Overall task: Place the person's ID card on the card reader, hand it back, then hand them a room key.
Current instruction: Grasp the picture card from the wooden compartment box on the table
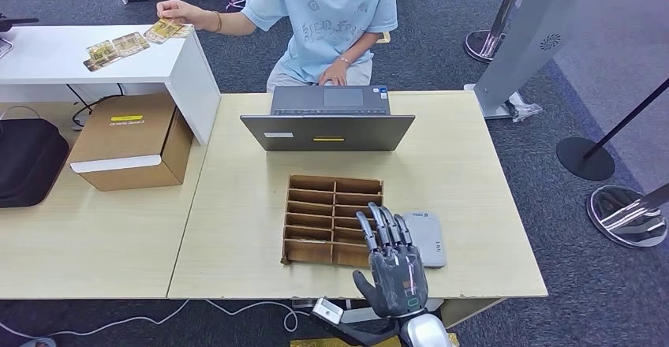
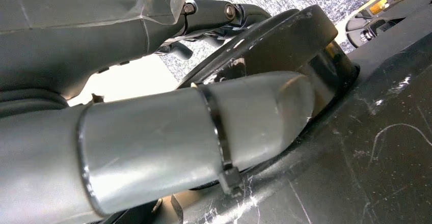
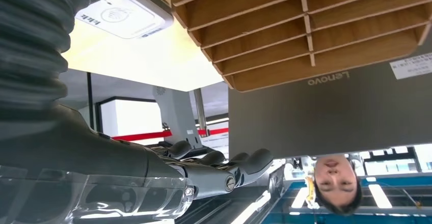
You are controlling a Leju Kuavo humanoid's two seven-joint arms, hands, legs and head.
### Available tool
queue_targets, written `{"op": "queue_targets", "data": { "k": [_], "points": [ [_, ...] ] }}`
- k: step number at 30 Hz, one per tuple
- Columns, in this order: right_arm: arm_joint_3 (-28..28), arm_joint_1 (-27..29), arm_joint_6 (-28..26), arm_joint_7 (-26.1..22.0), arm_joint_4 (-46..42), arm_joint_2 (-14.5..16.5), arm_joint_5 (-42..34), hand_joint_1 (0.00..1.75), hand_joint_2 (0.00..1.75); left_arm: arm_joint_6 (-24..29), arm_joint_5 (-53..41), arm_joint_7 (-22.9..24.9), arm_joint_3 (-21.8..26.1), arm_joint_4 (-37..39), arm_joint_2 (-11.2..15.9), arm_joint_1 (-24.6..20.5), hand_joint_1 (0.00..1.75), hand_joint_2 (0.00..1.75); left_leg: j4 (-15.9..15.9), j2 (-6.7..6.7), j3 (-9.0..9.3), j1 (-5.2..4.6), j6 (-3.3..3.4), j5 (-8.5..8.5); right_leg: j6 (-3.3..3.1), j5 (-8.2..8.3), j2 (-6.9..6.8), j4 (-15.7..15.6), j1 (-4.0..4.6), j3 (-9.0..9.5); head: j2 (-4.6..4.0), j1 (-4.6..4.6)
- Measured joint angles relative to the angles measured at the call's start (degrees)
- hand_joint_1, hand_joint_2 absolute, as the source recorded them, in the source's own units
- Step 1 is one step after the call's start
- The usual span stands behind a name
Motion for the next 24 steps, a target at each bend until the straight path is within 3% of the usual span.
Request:
{"op": "queue_targets", "data": {
  "k": [3, 19, 24],
  "points": [
    [0.3, -0.4, -0.2, -0.7, 0.1, 0.0, -0.7, 0.12, 1.75, 0.0, 0.0, 0.0, 0.0, 0.0, 0.0, 0.0, 0.00, 0.00, 0.0, 0.00, 0.00, 0.00, 0.00, 0.00, 0.00, 0.00, 0.00, 0.0, 0.00, 0.00, 0.00, -0.01],
    [2.2, -1.6, -0.1, -2.2, 1.3, 0.0, -2.4, 0.17, 1.75, 0.0, -0.2, 0.0, 0.0, 0.0, 0.0, 0.0, 0.00, 0.00, 0.0, 0.00, 0.00, 0.00, 0.00, 0.00, 0.00, 0.00, 0.00, 0.0, 0.00, 0.00, 0.00, 0.00],
    [3.1, -2.4, 0.2, -2.5, 1.6, 0.4, -2.7, 0.44, 1.75, -0.1, -0.2, 0.1, 0.0, 0.0, 0.0, 0.0, 0.00, 0.00, 0.0, 0.00, 0.00, 0.00, 0.00, 0.00, 0.00, 0.00, 0.00, 0.0, 0.00, 0.00, 0.00, -0.01]
  ]
}}
